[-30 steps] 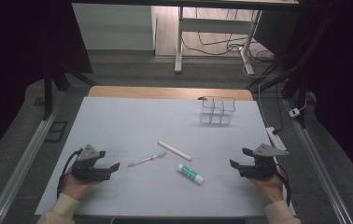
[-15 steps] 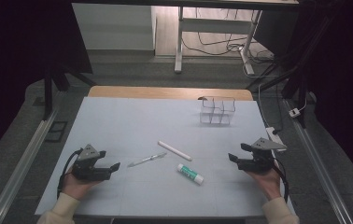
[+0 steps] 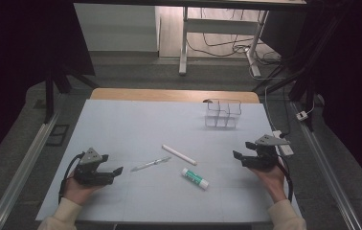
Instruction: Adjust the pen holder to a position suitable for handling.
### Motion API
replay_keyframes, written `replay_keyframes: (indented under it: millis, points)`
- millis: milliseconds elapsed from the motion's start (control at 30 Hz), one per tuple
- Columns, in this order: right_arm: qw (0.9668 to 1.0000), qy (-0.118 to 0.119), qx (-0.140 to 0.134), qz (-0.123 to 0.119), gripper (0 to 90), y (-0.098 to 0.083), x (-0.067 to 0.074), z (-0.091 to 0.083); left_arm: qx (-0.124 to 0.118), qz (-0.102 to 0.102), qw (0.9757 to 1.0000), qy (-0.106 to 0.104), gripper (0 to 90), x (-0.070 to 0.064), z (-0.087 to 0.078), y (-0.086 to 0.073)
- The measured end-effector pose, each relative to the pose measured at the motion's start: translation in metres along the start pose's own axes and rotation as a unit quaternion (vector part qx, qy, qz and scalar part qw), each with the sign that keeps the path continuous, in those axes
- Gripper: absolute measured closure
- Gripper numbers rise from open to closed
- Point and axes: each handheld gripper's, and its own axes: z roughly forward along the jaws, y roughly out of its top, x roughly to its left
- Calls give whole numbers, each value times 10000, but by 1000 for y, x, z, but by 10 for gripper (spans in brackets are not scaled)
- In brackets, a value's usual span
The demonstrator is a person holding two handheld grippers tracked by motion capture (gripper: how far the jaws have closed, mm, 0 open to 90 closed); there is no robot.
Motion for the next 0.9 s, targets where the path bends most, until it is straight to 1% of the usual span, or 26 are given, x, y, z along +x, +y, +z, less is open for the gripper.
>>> replay_keyframes:
  millis: [100,133,267,367,600,633,733,800,900]
  points:
    - [10000,-33,-4,31,295,1,-3,1,2,7,10000,5,215,0,0,0]
    - [10000,-58,25,76,300,3,-6,2,6,11,10000,9,215,0,0,0]
    - [9998,-123,18,159,309,8,-12,5,15,13,10000,14,215,0,0,0]
    - [9997,-184,-3,166,320,12,-16,8,14,17,10000,15,215,0,0,0]
    - [9995,-215,53,203,336,18,-23,14,26,19,10000,19,215,0,0,0]
    - [9995,-257,36,205,339,21,-25,16,24,19,10000,21,215,0,0,0]
    - [9993,-295,81,207,344,23,-27,18,17,11,10000,21,215,0,0,0]
    - [9992,-323,48,231,350,25,-29,20,22,8,10000,19,215,0,0,0]
    - [9991,-344,72,235,355,27,-30,21,33,23,10000,22,215,0,0,0]
